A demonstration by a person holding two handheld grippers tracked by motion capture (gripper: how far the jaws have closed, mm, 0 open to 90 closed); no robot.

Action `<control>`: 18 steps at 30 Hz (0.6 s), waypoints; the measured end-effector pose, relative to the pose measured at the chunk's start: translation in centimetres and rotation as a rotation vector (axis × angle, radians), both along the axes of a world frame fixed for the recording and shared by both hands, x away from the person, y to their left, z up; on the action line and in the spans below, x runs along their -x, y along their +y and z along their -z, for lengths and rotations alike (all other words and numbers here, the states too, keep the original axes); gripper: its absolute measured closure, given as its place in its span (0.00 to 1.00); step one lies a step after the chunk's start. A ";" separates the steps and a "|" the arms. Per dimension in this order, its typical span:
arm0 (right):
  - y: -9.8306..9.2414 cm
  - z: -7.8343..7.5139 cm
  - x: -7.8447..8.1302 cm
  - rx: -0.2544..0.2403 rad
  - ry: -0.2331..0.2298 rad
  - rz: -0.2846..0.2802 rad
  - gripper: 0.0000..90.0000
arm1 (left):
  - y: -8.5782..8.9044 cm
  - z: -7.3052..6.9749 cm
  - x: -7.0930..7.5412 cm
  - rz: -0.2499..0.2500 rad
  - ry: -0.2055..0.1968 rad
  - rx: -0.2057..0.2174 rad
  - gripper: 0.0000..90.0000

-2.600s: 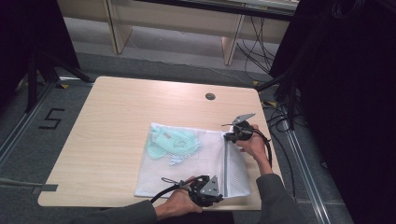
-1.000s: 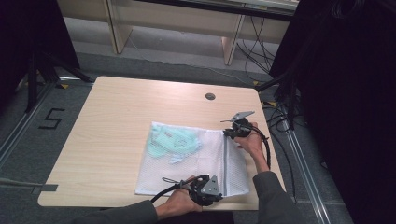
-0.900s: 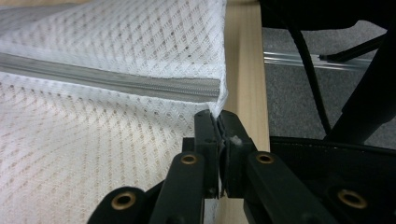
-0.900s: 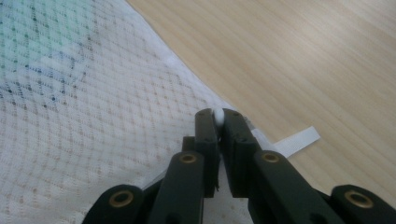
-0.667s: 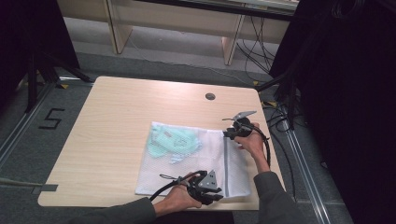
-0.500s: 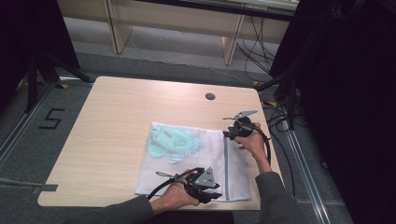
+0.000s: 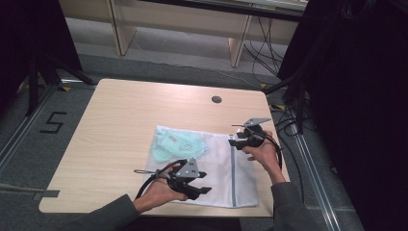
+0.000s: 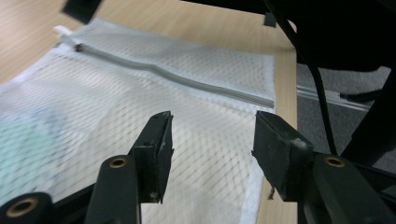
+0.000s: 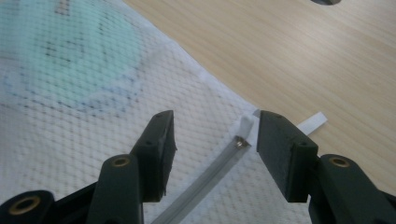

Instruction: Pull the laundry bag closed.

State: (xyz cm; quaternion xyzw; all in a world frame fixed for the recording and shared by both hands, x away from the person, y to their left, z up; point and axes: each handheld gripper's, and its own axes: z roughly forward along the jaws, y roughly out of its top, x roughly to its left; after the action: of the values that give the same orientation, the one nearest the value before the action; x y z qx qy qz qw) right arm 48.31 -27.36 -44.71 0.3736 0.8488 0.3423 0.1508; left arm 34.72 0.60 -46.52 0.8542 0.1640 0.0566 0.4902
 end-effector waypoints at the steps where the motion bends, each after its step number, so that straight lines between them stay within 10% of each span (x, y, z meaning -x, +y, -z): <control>1: 0.1 0.1 0.3 -0.017 -0.020 0.001 0.52 | 0.5 -0.1 0.0 -0.013 0.001 -0.002 0.51; 18: -0.5 -0.1 5.4 -0.067 -0.010 -0.002 0.43 | 6.1 -0.9 -0.5 -0.154 0.007 0.000 0.42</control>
State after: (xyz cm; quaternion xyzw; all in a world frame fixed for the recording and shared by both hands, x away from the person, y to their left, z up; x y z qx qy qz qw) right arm 42.87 -27.90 -44.66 0.3760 0.8363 0.3728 0.1422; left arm 35.25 6.68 -45.58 0.8392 0.2308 0.0913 0.4839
